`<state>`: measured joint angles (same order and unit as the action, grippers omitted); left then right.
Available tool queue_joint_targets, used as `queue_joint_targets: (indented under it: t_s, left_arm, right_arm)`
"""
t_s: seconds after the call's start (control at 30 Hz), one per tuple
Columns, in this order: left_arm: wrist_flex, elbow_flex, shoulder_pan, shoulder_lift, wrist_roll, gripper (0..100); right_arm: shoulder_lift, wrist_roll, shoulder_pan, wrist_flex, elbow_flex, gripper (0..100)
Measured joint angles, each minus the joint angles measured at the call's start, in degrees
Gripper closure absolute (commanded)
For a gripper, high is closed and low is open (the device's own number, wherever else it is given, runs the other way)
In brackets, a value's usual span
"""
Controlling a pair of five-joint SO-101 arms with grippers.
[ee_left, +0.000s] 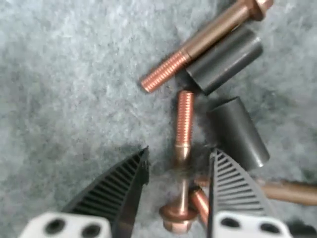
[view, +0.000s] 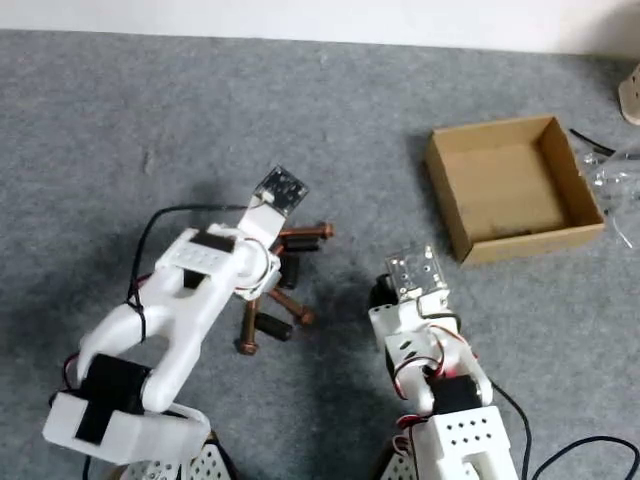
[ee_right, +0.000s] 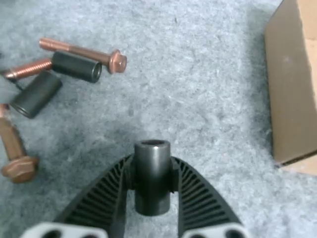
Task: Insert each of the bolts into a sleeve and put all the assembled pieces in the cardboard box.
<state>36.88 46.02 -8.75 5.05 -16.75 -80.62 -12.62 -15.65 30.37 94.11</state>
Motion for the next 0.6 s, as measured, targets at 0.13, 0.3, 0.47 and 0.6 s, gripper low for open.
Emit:
queue_joint_targets:
  t_s: [0.13, 0.3, 0.47, 0.6]
  left_arm:
    - [2.46, -1.14, 0.0, -0.26, 0.0, 81]
    - [5.71, -1.67, 1.93, -0.26, 0.0, 81]
    - [7.74, -1.76, 3.69, -0.26, 1.85, 81]
    - [8.09, -1.76, 3.69, -0.26, 2.37, 81]
  right_arm:
    - [0.0, 0.0, 0.0, 0.0, 0.0, 99.4]
    - [0.0, 0.0, 0.0, 0.0, 0.0, 99.4]
    - [0.0, 0.0, 0.0, 0.0, 0.0, 99.4]
    - [0.0, 0.0, 0.0, 0.0, 0.0, 99.4]
